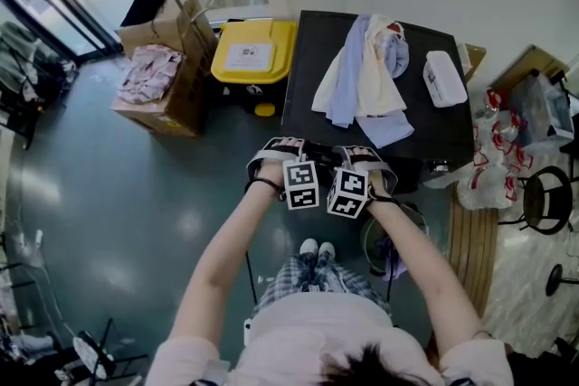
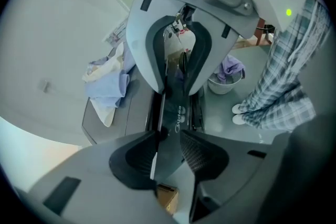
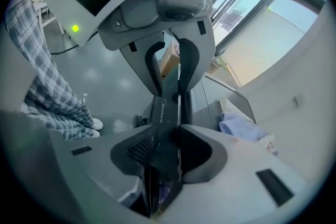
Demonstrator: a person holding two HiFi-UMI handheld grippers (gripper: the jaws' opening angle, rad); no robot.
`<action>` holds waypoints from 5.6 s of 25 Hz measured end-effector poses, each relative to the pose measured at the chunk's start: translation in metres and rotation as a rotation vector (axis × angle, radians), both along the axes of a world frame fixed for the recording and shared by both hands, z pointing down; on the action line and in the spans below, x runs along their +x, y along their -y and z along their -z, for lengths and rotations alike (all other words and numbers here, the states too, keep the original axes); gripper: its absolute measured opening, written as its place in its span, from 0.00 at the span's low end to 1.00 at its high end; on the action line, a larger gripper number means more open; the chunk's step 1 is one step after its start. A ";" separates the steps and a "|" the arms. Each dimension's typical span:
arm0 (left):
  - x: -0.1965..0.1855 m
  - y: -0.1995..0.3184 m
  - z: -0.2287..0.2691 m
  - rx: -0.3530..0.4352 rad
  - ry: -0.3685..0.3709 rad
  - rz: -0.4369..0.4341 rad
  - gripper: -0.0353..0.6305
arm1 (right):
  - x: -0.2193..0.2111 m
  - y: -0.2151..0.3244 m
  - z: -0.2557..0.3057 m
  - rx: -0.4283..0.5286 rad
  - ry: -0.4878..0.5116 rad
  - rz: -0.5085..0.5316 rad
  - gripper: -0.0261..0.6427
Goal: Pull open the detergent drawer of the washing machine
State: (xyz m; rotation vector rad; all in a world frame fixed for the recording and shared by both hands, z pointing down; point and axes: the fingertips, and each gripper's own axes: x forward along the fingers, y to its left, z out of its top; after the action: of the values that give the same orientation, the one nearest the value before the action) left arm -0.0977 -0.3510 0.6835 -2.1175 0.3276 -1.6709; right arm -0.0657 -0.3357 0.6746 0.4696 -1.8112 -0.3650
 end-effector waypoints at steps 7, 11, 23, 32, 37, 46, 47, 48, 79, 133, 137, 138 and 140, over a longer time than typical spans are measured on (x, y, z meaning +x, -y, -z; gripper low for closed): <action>0.000 0.006 0.003 0.044 -0.004 0.000 0.21 | 0.000 0.004 0.003 0.070 -0.029 -0.012 0.19; 0.000 0.006 0.004 0.047 0.002 -0.009 0.21 | -0.001 0.005 0.006 0.073 -0.033 -0.010 0.19; -0.001 0.004 0.006 0.056 0.025 -0.063 0.18 | -0.002 0.004 0.009 0.032 0.011 -0.023 0.16; -0.004 -0.013 0.007 0.036 0.022 -0.072 0.18 | -0.003 -0.011 0.009 0.005 0.049 -0.021 0.15; -0.005 -0.028 0.006 0.034 0.016 -0.078 0.18 | -0.005 -0.027 0.011 -0.010 0.067 -0.020 0.15; -0.008 -0.066 0.006 0.036 0.005 -0.093 0.17 | -0.008 -0.064 0.007 -0.034 0.097 -0.017 0.14; -0.009 -0.070 0.005 0.035 0.005 -0.095 0.17 | -0.008 -0.068 0.007 -0.037 0.098 -0.016 0.14; -0.009 -0.075 0.005 0.033 0.005 -0.097 0.17 | -0.008 -0.072 0.008 -0.040 0.099 -0.014 0.14; -0.028 -0.186 0.003 -0.024 -0.005 -0.148 0.16 | -0.026 -0.183 0.006 -0.192 0.176 0.015 0.12; -0.011 -0.089 0.165 -0.067 -0.949 0.432 0.35 | 0.067 -0.098 0.175 0.028 1.071 -0.449 0.30; -0.011 -0.055 0.208 0.021 -1.100 0.527 0.30 | 0.118 -0.072 0.217 0.199 1.188 -0.579 0.24; -0.012 -0.048 0.216 0.041 -1.135 0.550 0.28 | 0.131 -0.068 0.226 0.246 1.208 -0.609 0.22; -0.012 -0.036 0.231 0.080 -1.191 0.584 0.24 | 0.154 -0.062 0.243 0.335 1.241 -0.664 0.19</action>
State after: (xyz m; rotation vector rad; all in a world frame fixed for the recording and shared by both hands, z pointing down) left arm -0.1101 -0.3146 0.4530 -2.8657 1.4061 -0.3365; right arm 0.0888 -0.2737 0.4318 1.7569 -2.5719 0.1695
